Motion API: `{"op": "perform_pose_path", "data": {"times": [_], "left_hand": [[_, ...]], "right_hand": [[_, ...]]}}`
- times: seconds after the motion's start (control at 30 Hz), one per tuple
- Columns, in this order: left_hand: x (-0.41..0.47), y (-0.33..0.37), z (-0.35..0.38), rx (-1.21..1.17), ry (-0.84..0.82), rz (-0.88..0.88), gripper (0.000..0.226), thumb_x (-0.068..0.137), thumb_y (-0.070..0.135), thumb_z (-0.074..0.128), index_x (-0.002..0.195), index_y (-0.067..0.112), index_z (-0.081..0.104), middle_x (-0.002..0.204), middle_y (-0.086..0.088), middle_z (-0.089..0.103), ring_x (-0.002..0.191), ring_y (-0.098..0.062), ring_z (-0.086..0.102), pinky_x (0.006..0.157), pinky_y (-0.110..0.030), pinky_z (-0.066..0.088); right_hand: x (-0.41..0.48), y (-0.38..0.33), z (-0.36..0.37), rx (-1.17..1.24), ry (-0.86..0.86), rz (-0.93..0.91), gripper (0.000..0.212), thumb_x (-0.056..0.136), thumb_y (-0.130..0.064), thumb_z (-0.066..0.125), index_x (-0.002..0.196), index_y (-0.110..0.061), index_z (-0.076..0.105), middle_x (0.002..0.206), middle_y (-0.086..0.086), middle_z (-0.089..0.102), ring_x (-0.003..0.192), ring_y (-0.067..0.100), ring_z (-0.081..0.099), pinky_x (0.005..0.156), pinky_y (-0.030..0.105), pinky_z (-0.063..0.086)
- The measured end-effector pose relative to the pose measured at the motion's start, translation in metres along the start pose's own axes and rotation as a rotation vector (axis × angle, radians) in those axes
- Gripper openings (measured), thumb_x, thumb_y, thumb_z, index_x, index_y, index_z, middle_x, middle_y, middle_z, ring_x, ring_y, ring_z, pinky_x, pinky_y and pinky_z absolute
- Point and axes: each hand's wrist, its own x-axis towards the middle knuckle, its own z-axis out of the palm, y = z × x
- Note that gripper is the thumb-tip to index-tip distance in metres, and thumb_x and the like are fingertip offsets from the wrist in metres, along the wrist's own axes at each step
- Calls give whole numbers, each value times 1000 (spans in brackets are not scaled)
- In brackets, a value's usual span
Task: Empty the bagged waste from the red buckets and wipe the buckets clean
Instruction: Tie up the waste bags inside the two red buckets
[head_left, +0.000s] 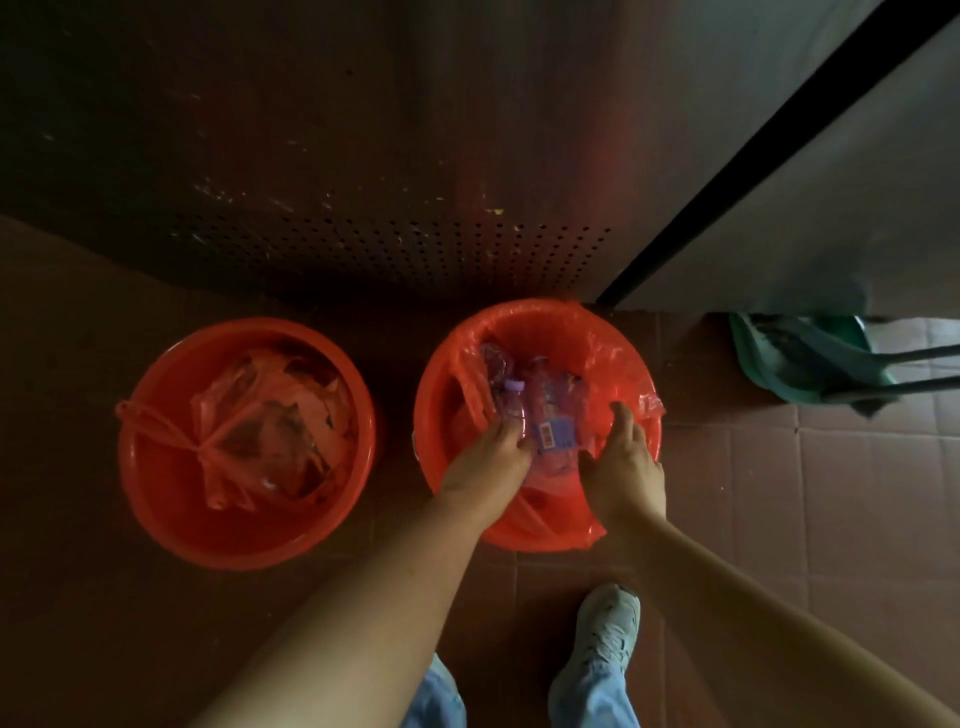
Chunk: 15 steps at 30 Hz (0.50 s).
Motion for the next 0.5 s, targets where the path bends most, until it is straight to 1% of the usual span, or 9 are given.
{"op": "perform_pose_path", "data": {"times": [0.07,0.1,0.13,0.2,0.27,0.3,0.33,0.4,0.5], "left_hand": [[-8,-5,-7,60,57,-18,35,92,11,45,124,8,61,121,-13,54,110,-35,56,85,-45,51],[-11,-11,-9,84,111,-37,38,91,13,43,125,11,60,120,-10,55,111,-34,55,85,-45,50],[-13,-19,-14,108,146,-90,40,92,15,43,129,15,58,126,-8,53,115,-34,52,89,-45,49],[-14,-33,-22,92,186,-259,42,97,20,48,139,21,51,142,-6,44,123,-34,45,96,-47,46],[-11,-40,-31,33,233,-441,44,99,27,52,143,23,48,145,-9,40,122,-35,44,95,-47,48],[-7,-42,-35,-14,253,-523,44,100,30,52,143,23,46,143,-11,40,120,-35,46,94,-46,48],[-3,-44,-38,-85,249,-603,46,100,32,52,144,23,44,141,-12,42,120,-36,47,94,-45,48],[8,-47,-43,-228,188,-714,49,101,33,53,147,24,40,135,-14,49,120,-37,51,96,-45,47],[20,-45,-47,-481,144,-779,47,97,21,60,142,25,46,125,-14,61,114,-34,61,94,-38,49]], "right_hand": [[0,-1,-1,32,-6,35,81,93,-21,63,156,-26,13,145,11,48,117,38,59,98,49,47],[0,-2,-1,42,-1,47,81,92,-20,62,156,-25,12,143,12,50,117,38,59,100,50,45],[0,-4,0,57,8,53,80,92,-19,61,156,-24,12,139,12,54,116,37,59,101,51,44],[0,-10,1,96,28,50,77,93,-18,59,154,-24,13,120,9,63,108,34,62,103,53,43],[0,-16,1,124,32,36,73,95,-17,54,154,-24,11,97,1,65,94,29,63,103,56,42],[0,-18,0,122,27,22,73,95,-16,52,155,-24,10,92,-2,63,88,27,62,103,56,42],[0,-19,0,111,19,6,74,94,-13,49,155,-24,9,93,-1,64,85,26,61,104,55,42],[1,-21,-2,87,10,-26,78,91,-11,47,157,-25,8,105,4,67,88,26,62,106,54,40],[2,-25,-3,88,20,-67,78,90,-9,45,157,-28,9,123,5,64,101,31,63,111,52,34]]}}
